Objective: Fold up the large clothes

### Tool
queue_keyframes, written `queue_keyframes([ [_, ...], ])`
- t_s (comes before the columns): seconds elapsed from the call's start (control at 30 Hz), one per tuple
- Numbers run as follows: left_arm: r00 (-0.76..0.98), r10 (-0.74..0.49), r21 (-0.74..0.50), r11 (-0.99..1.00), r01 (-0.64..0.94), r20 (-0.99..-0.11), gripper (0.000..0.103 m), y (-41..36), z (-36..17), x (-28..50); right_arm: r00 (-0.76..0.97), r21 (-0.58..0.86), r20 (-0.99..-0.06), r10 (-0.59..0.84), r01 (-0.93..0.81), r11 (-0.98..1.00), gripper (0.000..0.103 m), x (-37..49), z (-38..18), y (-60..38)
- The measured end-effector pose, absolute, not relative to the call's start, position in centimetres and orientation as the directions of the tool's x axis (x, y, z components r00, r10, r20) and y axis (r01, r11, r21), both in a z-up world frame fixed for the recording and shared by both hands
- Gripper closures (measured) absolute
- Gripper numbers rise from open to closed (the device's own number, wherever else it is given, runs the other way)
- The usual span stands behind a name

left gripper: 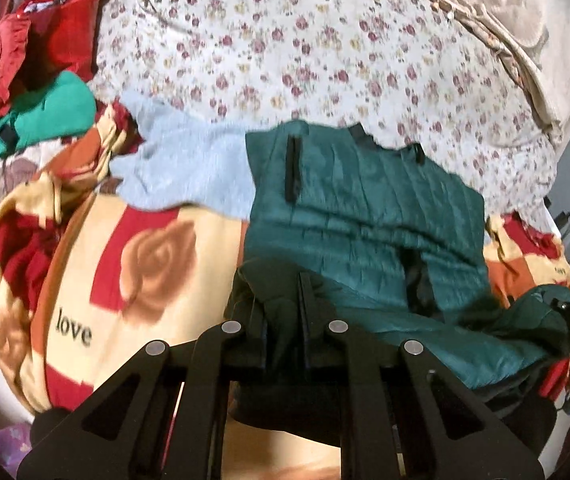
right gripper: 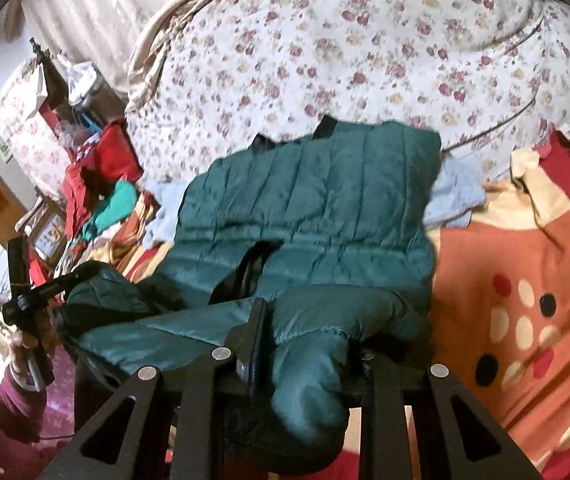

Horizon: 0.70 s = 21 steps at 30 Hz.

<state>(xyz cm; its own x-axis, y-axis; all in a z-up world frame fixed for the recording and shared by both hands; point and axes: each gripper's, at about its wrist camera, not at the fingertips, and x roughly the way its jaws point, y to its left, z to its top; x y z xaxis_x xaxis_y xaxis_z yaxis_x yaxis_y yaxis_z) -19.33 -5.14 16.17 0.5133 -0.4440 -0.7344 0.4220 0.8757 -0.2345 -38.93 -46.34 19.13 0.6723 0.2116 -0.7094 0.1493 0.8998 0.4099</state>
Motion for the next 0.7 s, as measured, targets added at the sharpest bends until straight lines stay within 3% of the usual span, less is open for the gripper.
queue_keyframes([
  [0.7, 0.64, -0.333, -0.16, 0.936, 0.314, -0.692, 0.092, -14.3, 18.2, -6.5, 0.714, 0.297, -0.7, -0.02, 0.317, 0.901, 0.08, -25.4, 19.9, -53.6],
])
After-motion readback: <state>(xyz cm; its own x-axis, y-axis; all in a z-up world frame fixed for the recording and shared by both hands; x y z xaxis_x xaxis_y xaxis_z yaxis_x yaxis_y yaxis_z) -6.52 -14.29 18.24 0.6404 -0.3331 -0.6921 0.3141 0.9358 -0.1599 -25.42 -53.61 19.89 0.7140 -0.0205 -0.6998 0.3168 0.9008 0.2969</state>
